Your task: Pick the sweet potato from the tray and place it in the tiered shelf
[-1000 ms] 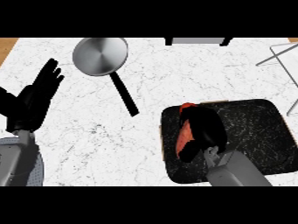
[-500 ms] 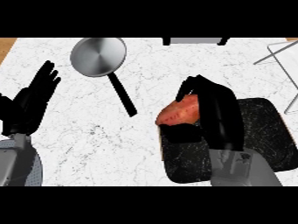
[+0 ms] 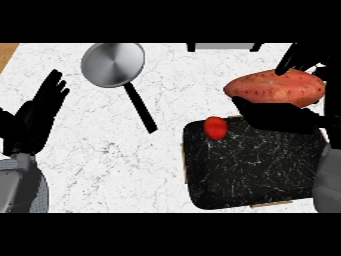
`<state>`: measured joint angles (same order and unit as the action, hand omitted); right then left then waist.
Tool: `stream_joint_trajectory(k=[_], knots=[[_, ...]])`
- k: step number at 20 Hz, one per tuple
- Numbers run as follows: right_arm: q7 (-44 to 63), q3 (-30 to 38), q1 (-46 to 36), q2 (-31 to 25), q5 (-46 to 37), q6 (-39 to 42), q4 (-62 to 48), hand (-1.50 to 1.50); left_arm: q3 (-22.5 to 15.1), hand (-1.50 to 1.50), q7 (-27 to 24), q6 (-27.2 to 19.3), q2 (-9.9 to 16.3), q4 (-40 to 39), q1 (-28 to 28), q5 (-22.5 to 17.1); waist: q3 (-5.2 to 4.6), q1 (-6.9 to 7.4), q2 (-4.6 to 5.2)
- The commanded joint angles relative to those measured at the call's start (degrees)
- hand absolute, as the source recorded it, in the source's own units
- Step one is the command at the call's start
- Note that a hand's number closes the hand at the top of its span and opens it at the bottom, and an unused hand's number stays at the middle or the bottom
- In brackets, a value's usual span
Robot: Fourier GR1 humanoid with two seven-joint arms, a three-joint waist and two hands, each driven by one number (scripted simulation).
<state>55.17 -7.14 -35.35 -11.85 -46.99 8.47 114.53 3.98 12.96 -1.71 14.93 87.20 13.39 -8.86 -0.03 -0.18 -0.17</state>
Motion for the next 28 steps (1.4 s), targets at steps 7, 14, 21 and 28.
stream_joint_trajectory(k=[7, 14, 21, 28], knots=[[0.6, 17.4, -6.7, -11.0, 6.4, 8.4, -4.4, 1.50, -0.2, 0.00, -0.9, -0.1, -1.4, -0.3, -0.9, 1.3, 0.02, 0.10, 0.11], [-10.6, 30.3, 0.3, -17.6, 13.4, 6.6, -10.6, 1.50, -0.4, 0.00, -1.9, -0.2, -2.0, -1.0, 0.1, 2.7, 0.05, -0.21, 0.20], [-21.2, 38.1, 4.8, -22.3, 15.9, 2.8, -19.3, 1.50, -0.6, 0.00, -0.3, -1.4, -3.0, 2.0, -1.4, 3.5, 0.06, 0.09, 0.13], [-31.9, 42.5, 8.7, -24.8, 19.6, 0.3, -28.5, 1.50, 0.4, 0.00, -2.0, 0.3, -3.4, -2.8, 0.2, 3.4, 0.04, -0.03, 0.22]])
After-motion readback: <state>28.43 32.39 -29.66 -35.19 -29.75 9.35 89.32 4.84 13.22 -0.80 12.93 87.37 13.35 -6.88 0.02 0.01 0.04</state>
